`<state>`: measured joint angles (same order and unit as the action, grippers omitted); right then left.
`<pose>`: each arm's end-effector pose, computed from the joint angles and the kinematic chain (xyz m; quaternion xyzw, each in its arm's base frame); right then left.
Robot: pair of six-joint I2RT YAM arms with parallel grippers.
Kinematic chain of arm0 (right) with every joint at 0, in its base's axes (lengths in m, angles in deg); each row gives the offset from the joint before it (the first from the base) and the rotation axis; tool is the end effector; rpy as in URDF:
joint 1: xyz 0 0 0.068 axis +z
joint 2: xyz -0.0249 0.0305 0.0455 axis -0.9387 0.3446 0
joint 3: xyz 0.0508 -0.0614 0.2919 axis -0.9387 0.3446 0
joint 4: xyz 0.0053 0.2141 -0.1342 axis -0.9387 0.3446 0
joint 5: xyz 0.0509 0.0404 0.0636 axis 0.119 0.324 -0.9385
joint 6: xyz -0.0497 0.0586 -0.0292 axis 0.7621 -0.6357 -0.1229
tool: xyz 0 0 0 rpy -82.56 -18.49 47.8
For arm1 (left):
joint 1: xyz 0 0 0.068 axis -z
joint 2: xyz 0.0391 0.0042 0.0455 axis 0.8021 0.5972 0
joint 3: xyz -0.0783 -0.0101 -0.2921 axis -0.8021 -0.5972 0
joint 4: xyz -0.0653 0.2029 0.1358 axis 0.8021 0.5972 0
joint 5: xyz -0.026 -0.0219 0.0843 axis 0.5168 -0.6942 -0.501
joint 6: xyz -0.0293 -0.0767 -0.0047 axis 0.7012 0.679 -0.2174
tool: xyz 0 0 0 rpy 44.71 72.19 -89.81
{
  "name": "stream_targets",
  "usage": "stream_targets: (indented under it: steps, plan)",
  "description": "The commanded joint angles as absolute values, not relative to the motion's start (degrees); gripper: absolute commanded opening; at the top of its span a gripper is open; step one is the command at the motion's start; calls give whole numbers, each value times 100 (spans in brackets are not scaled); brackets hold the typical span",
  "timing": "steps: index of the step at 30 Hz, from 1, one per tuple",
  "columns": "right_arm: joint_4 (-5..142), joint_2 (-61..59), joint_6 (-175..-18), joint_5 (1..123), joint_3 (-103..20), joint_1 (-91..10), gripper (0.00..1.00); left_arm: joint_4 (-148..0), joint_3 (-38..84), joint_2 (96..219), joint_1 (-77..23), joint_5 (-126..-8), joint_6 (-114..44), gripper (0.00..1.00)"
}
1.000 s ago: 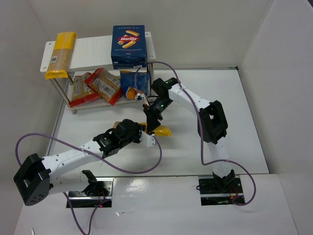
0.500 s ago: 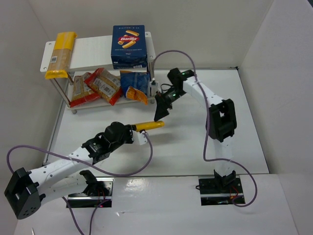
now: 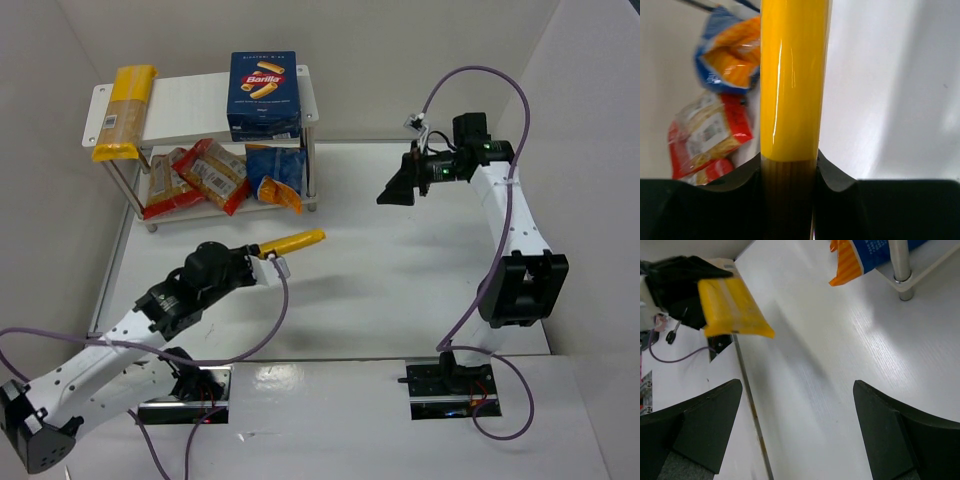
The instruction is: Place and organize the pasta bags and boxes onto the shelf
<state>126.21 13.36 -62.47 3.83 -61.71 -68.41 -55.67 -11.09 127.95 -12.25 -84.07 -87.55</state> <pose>0.3374 0.0734 0.3814 -0.3455 0.7463 0.4530 0.3441 0.1484 -0.1153 0.2957 0.5172 0.6551 0.0632 0.5471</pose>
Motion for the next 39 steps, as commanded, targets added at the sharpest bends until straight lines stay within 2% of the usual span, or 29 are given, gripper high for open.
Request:
stream_targets:
  steps: [1, 11, 17, 33, 39]
  plan:
    - [12069, 1161, -6515, 471, -5911, -6887, 100, -6368, -415, 12307, -1448, -8519, -8408, 0]
    - [12016, 1152, -6568, 709, -5788, -6887, 100, -6851, -55, 11674, -1914, -9530, -8083, 0]
    - [11963, 1144, -6568, 824, -5682, -6887, 100, -6957, 384, 11726, -2099, -9979, -7925, 0]
    - [12359, 1038, -5917, 1096, -5147, -6545, 100, -6307, 2080, 13271, -2776, -10524, -7328, 0]
    - [12411, 976, -5741, 1158, -4961, -6545, 100, -5850, 3055, 13931, -2952, -10577, -7275, 0]
